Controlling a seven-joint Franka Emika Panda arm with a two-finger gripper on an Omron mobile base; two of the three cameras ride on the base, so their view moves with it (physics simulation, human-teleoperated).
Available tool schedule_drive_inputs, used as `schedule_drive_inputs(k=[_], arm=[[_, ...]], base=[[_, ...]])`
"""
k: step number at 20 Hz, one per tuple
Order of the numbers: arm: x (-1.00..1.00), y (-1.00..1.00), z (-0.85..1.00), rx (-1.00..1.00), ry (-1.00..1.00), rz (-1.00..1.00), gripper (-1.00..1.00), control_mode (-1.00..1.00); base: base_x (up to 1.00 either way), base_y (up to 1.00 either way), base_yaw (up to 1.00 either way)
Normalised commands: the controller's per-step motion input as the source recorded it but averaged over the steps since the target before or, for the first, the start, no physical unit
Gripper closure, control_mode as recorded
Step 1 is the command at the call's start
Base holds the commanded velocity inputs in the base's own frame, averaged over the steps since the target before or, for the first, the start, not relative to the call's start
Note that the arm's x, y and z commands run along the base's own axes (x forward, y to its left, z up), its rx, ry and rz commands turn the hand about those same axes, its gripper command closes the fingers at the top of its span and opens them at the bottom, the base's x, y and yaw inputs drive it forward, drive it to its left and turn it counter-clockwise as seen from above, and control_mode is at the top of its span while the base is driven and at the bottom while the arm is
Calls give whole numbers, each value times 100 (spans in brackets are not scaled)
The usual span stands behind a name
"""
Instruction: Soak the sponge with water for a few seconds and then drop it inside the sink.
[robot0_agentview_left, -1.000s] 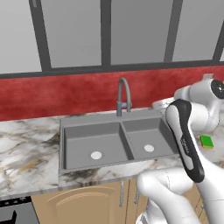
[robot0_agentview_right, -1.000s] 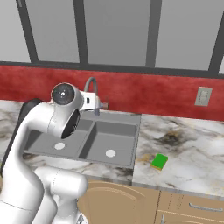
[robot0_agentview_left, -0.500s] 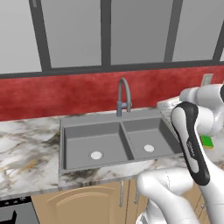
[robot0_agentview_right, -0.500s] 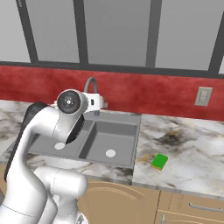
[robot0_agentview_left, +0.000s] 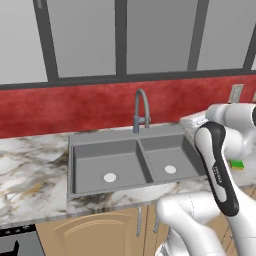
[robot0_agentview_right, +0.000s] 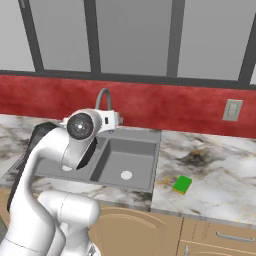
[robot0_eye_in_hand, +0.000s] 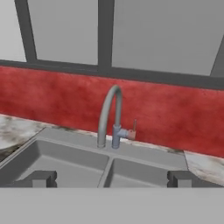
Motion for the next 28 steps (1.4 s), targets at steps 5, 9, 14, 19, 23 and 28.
schedule_drive_inputs(k=[5,9,14,19,23,28], arm=[[1,-15,0,5,-9,0,-100,-100],[6,-15,0,1,-6,0,-100,-100],[16,-8,0,0,0,1,-100,-100],[21,-3,-8,0,0,1,-100,-100],[23,0,-23,0,0,4,-100,-100],[19,0,-34,0,-2,6,-100,-100]], base=[[0,0,0],[0,0,0],[0,0,0],[0,0,0],[0,0,0],[0,0,0]])
